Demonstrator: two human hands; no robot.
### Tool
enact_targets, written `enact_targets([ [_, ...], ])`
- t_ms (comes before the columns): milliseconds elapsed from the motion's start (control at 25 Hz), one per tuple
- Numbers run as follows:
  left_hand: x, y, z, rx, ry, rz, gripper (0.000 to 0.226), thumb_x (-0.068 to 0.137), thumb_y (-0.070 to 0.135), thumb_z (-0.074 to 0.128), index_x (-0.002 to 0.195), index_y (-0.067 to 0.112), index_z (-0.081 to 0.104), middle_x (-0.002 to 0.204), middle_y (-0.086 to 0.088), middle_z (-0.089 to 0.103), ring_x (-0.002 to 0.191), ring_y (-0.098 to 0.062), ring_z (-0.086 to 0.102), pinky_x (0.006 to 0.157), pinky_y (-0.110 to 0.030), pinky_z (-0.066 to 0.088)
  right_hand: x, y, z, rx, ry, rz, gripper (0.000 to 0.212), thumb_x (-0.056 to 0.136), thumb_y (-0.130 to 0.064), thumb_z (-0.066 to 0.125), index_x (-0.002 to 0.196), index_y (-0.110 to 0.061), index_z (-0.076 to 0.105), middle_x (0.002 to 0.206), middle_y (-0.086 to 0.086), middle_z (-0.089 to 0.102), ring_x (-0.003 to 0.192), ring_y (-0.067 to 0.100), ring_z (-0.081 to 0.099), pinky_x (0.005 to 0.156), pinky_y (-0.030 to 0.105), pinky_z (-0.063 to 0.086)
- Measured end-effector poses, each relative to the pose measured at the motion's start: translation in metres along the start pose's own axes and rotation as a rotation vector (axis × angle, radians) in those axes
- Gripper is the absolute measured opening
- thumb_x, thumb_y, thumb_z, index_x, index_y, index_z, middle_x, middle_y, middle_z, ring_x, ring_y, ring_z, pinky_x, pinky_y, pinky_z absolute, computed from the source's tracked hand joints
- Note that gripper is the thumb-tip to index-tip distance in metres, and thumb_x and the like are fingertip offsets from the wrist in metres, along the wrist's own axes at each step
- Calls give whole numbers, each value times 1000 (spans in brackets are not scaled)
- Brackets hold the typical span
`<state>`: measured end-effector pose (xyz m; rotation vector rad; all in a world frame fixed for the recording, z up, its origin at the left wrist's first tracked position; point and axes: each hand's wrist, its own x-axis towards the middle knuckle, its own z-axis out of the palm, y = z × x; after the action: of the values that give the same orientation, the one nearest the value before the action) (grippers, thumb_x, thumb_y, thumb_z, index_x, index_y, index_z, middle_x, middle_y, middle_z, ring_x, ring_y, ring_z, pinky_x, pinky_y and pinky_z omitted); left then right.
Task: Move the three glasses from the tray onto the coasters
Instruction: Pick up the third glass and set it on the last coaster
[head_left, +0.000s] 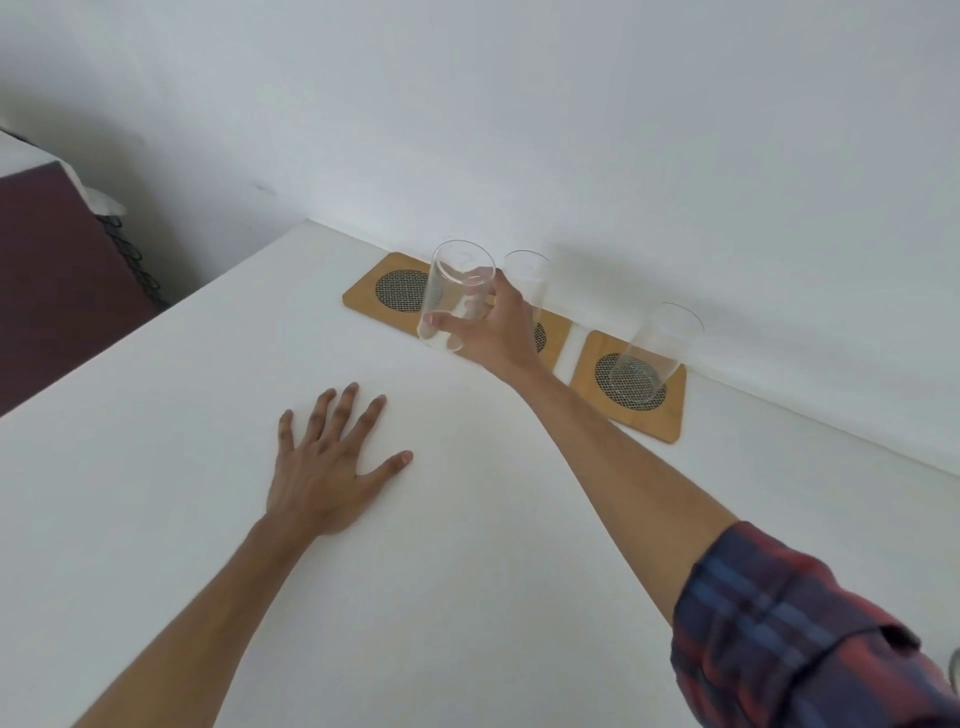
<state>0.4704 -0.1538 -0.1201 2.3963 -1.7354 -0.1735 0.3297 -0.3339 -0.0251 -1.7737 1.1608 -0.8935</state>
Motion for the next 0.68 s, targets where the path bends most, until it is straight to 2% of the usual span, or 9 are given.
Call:
enact_targets([
  [80,1,-1,1,-13,1,1,80,80,82,11,150,43,2,164,6,0,149,-17,-5,117,-55,-2,19,0,15,-5,-7,16,59,65,-26,93,110,-7,60,91,-15,57,98,23,63,87,38,55],
  [200,1,-1,1,9,-13,-2,80,80,82,9,149,44,-5,164,7,-5,149,-15,-10,117,-54,-4,45,-2,33,-1,-3,47,64,65,-27,93,117,-10,60,88,-15,54,94,18,60,83,33,51],
  [320,2,-1,0,7,-11,-5,80,81,82,7,149,44,-9,163,8,-9,148,-15,-13,118,-53,-6,69,-3,50,-46,-5,69,74,66,-34,91,128,-13,56,101,-6,57,97,15,58,80,26,44],
  [480,0,-1,0,-13,17,0,80,81,82,10,150,44,-5,163,7,-6,149,-15,-10,118,-53,-6,91,-1,68,-98,-25,94,75,66,-38,89,129,-16,55,118,1,61,104,16,58,80,25,40],
  [680,1,-2,1,-25,30,1,79,82,82,11,150,44,-5,163,9,-8,148,-14,-12,118,-52,-7,109,2,86,-165,-27,91,76,64,-38,90,128,-17,56,126,5,64,117,21,60,96,35,48],
])
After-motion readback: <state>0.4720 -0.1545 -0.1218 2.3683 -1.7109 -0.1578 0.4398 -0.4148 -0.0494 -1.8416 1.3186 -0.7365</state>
